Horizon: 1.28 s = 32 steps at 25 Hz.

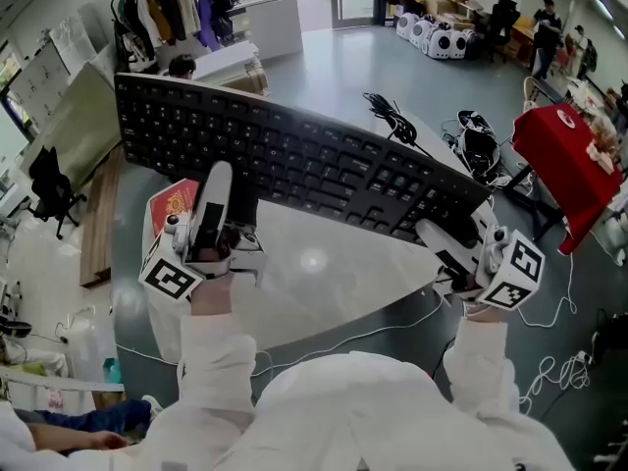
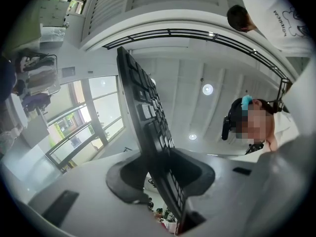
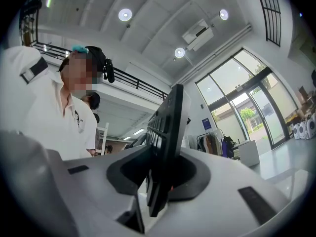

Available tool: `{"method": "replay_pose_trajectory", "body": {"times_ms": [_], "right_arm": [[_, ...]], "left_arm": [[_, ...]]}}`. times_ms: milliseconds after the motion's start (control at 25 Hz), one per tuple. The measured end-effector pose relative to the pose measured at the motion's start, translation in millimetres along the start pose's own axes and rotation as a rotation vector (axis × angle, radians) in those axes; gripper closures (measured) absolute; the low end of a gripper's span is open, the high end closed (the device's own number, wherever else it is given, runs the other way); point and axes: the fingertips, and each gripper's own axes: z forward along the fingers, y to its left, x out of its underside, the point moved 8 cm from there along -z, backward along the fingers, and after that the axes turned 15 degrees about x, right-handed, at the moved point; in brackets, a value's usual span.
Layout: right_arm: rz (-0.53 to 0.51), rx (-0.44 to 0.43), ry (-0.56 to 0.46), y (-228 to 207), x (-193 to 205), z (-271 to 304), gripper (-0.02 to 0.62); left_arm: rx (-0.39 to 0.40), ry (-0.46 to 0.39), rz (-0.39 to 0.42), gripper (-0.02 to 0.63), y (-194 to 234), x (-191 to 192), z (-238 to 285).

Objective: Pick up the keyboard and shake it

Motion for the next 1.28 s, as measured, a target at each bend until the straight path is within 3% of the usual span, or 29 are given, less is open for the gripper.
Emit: {"method": "replay_pose_trajectory", "body": {"times_ms": [1080, 1280], "right_arm": [[0.184, 0.061, 0.107, -6.2, 15.8, -7.5, 0.499], [0.218, 0.091, 0.141, -14.4, 31.9, -12.6, 0.499]], "left_arm": [[-0.13, 0.059, -0.117, 0.476, 16.9, 18.3, -11.9], [-0.171, 0.066, -0.173, 0.476, 25.8, 35.7, -24.0]]}}
